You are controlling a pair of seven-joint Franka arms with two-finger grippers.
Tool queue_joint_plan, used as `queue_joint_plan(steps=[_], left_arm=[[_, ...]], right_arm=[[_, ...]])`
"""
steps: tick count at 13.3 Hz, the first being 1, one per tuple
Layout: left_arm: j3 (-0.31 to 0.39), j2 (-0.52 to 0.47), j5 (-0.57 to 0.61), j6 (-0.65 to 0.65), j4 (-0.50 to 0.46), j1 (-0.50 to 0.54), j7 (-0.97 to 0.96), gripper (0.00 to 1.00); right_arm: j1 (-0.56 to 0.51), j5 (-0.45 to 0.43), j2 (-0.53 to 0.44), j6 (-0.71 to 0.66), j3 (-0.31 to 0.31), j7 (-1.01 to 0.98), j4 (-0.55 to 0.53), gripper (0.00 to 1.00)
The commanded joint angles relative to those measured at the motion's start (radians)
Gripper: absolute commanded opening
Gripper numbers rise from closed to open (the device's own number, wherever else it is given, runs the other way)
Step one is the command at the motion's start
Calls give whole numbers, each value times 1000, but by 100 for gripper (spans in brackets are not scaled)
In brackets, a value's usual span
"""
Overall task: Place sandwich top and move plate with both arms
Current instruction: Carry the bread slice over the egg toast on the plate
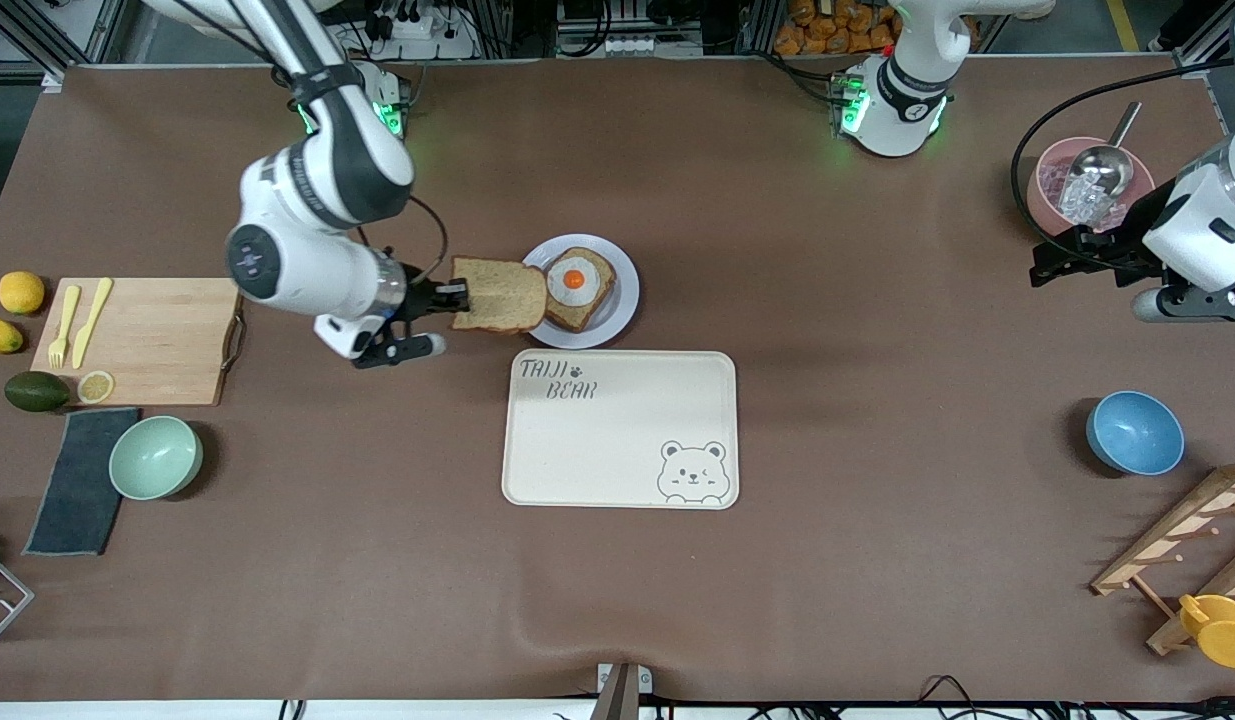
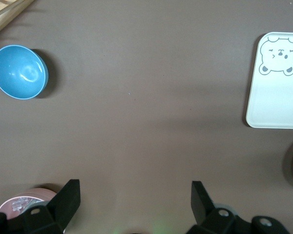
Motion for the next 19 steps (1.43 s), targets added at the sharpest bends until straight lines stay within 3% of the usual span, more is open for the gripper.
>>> queue_joint_plan(steps=[1,4,7,19], left_arm=[[-2,-9,-16,14,-10,2,-18,100],[-2,-9,-16,14,-13,2,-18,100],[0,-9,-16,14,-13,2,-18,100],[-2,-6,-16,22,-23,2,-18,100]], right_arm=[[62,24,-3,44,-11,22,-36,0],[120,96,-9,174,-11,8,-140,0],[175,153,-6,253,-11,8,-176,0],[252,177,32,370,-11,9,-209,0]])
